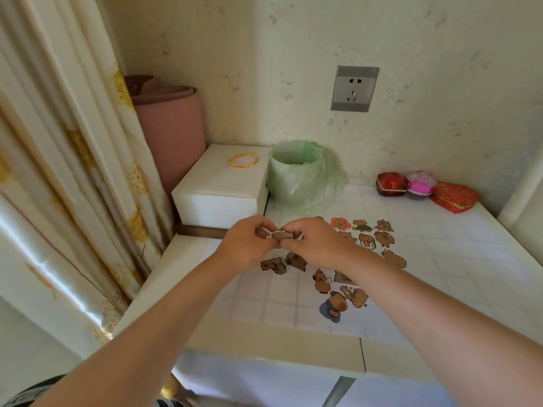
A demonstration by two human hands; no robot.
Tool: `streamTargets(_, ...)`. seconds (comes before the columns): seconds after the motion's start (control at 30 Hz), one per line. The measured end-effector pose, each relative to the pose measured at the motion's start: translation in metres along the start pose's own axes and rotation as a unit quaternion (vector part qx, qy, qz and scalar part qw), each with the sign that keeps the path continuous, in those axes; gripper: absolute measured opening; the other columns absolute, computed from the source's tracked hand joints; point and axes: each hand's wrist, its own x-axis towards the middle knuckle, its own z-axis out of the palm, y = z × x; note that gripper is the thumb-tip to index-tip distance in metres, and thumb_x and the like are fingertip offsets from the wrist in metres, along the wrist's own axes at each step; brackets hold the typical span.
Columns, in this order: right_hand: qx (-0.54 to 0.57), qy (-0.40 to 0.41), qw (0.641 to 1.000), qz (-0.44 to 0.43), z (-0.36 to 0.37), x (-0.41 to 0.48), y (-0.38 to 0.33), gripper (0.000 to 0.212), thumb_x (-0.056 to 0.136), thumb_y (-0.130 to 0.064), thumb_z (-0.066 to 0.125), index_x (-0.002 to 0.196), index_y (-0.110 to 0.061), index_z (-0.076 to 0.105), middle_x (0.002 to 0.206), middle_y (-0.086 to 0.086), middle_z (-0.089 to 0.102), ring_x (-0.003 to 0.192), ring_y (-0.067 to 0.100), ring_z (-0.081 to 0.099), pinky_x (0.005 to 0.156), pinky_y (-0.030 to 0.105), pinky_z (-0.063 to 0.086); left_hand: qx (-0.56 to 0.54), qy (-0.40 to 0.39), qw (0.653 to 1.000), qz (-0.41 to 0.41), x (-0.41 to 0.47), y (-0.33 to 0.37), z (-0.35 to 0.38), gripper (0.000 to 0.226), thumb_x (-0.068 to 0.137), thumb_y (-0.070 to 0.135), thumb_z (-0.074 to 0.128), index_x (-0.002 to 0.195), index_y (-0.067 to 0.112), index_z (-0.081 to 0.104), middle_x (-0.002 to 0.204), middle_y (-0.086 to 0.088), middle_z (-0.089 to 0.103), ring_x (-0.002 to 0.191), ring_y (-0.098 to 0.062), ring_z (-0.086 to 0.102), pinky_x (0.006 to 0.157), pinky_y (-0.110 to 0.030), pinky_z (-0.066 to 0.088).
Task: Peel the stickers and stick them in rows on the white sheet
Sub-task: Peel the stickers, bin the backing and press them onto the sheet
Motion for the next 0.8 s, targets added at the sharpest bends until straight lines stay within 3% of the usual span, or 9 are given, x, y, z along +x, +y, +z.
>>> streamTargets(0.07,0.006,-0.011,1.0,0.019,-0.007,-0.001,-0.001,0.022,0.091,-0.037,0.066,0.11,-0.029,0.074,0.101,-0.001,0.072,0.091,0.019,0.066,0.073,0.033,0.049,-0.031,0.008,0.999,-0.021,0.001,0.0,-0.004,0.012,0.079,0.02,0.077,0.087,0.023,0.069,0.07,0.005,0.053,0.07,-0.016,0.058,0.08,-0.042,0.054)
streamTargets(0.13,-0.047,-0.04,0.997,0.051,-0.013,-0.005,0.003,0.043,0.085,-0.041,0.072,0.126,-0.03,0.066,0.113,-0.011,0.066,0.097,0.009,0.062,0.077,0.024,0.048,-0.011,0.0,0.999,-0.032,0.001,0.0,-0.006,0.01,0.077,0.018,0.072,0.086,0.024,0.07,0.078,0.002,0.059,0.075,-0.018,0.058,0.082,-0.041,0.053)
streamTargets(0.2,-0.149,-0.05,0.985,0.074,-0.012,-0.009,0.008,0.049,0.075,-0.047,0.078,0.12,-0.032,0.069,0.115,-0.014,0.065,0.104,0.01,0.061,0.087,0.031,0.052,-0.002,-0.02,0.998,-0.052,-0.002,0.0,-0.007,0.015,0.071,0.021,0.067,0.085,0.022,0.071,0.084,-0.003,0.066,0.077,-0.018,0.058,0.08,-0.039,0.053)
streamTargets(0.27,-0.184,-0.049,0.978,0.085,-0.008,-0.009,0.013,0.04,0.067,-0.05,0.08,0.103,-0.032,0.076,0.106,-0.014,0.07,0.098,0.012,0.065,0.085,0.039,0.056,0.01,-0.046,0.996,-0.071,-0.003,-0.003,-0.006,0.012,0.073,0.02,0.067,0.083,0.022,0.072,0.086,-0.004,0.07,0.076,-0.016,0.058,0.074,-0.035,0.051)
streamTargets(0.47,-0.09,-0.041,0.991,0.094,-0.008,-0.011,0.013,0.024,0.079,-0.028,0.078,0.101,-0.027,0.069,0.101,-0.01,0.066,0.091,0.013,0.065,0.082,0.037,0.057,0.207,-0.07,0.975,-0.04,-0.008,-0.01,0.0,0.009,0.088,0.03,0.06,0.094,0.031,0.066,0.092,0.01,0.063,0.086,-0.012,0.057,0.07,-0.027,0.043)
streamTargets(0.53,-0.03,-0.034,0.993,0.105,-0.012,-0.011,0.015,0.011,0.087,-0.023,0.072,0.096,-0.027,0.068,0.095,-0.005,0.069,0.074,0.013,0.067,0.074,0.033,0.057,0.297,-0.052,0.953,-0.006,-0.01,-0.011,0.001,0.016,0.092,0.037,0.056,0.106,0.033,0.063,0.105,0.011,0.062,0.097,-0.013,0.056,0.074,-0.028,0.041)
streamTargets(0.67,0.081,-0.007,0.989,0.12,-0.029,-0.018,0.016,0.011,0.086,-0.017,0.076,0.092,-0.023,0.071,0.087,0.018,0.075,0.055,0.018,0.063,0.061,0.029,0.051,0.4,-0.046,0.913,0.066,-0.012,-0.002,0.005,0.028,0.096,0.037,0.054,0.122,0.031,0.059,0.121,0.006,0.055,0.107,-0.018,0.059,0.079,-0.028,0.041)
streamTargets(0.73,0.112,0.016,0.986,0.121,-0.04,-0.024,0.014,0.014,0.08,-0.018,0.083,0.091,-0.022,0.075,0.081,0.016,0.076,0.055,0.015,0.062,0.061,0.027,0.048,0.39,-0.041,0.915,0.096,-0.01,0.007,0.008,0.031,0.098,0.031,0.052,0.129,0.03,0.057,0.126,0.005,0.054,0.11,-0.018,0.058,0.084,-0.03,0.046)
streamTargets(0.8,0.136,0.046,0.983,0.114,-0.051,-0.029,0.011,0.012,0.076,-0.02,0.086,0.085,-0.02,0.078,0.077,0.007,0.077,0.051,0.01,0.06,0.056,0.022,0.047,0.264,-0.033,0.959,0.094,-0.008,0.022,0.014,0.033,0.101,0.025,0.046,0.132,0.029,0.056,0.127,0.005,0.058,0.102,-0.014,0.059,0.081,-0.029,0.049)
